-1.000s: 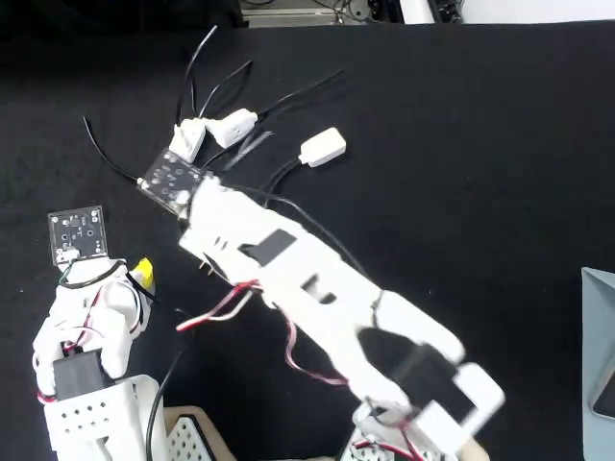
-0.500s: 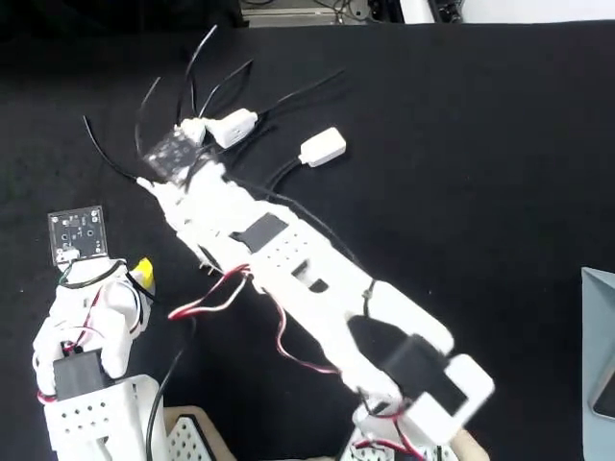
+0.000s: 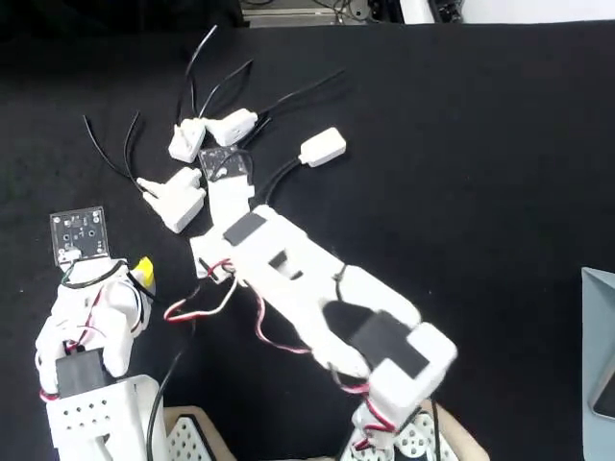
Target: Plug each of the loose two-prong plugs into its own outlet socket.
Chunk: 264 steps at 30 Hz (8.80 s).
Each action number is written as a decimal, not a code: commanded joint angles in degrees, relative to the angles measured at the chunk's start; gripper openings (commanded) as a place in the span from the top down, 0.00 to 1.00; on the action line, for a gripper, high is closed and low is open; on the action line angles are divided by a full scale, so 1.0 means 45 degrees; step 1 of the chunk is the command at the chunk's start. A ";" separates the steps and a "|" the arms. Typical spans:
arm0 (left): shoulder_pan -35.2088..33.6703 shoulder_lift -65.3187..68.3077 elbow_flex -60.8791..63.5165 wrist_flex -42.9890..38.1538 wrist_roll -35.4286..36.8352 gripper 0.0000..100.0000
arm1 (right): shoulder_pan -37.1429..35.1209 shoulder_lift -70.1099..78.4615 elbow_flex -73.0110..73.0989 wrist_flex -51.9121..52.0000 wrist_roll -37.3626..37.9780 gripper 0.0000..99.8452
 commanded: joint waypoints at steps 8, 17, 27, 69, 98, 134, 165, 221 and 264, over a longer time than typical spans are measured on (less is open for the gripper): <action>-0.0088 -0.0098 -0.0107 -0.0254 0.0137 0.78 | -0.0098 0.0322 -0.1455 0.0059 -0.0625 0.85; -0.0088 -0.0098 -0.0088 -0.0254 0.0117 0.78 | 0.0039 0.0440 -0.1670 0.0000 -0.0918 0.85; -0.0088 -0.0098 -0.0088 -0.0254 0.0117 0.78 | 0.0156 0.1338 -0.1983 -0.0137 -0.1328 0.85; 0.1026 -0.0098 0.0088 -0.0156 0.0098 0.78 | 0.4611 -0.9700 0.6574 0.1875 0.7600 0.99; 0.1104 -0.0098 0.0342 -0.0254 0.0078 0.78 | 0.5490 -0.7179 0.6906 0.3575 0.8615 0.89; 0.3722 -0.0098 0.0420 -0.3126 0.1114 0.78 | 0.3028 -1.5228 0.6926 0.3341 0.7814 0.99; 0.9172 0.0020 -0.4698 -0.0293 0.0762 0.78 | 0.3126 -1.9331 0.9778 0.0879 0.5841 0.99; 0.6867 2.2545 -1.5717 -0.0117 0.1035 0.97 | 0.8498 -1.9331 1.3509 -0.4552 0.4396 0.99; 0.6046 1.6313 -0.7570 -0.6799 0.1035 0.74 | 0.8440 -1.9331 1.3763 -0.4591 0.4415 0.99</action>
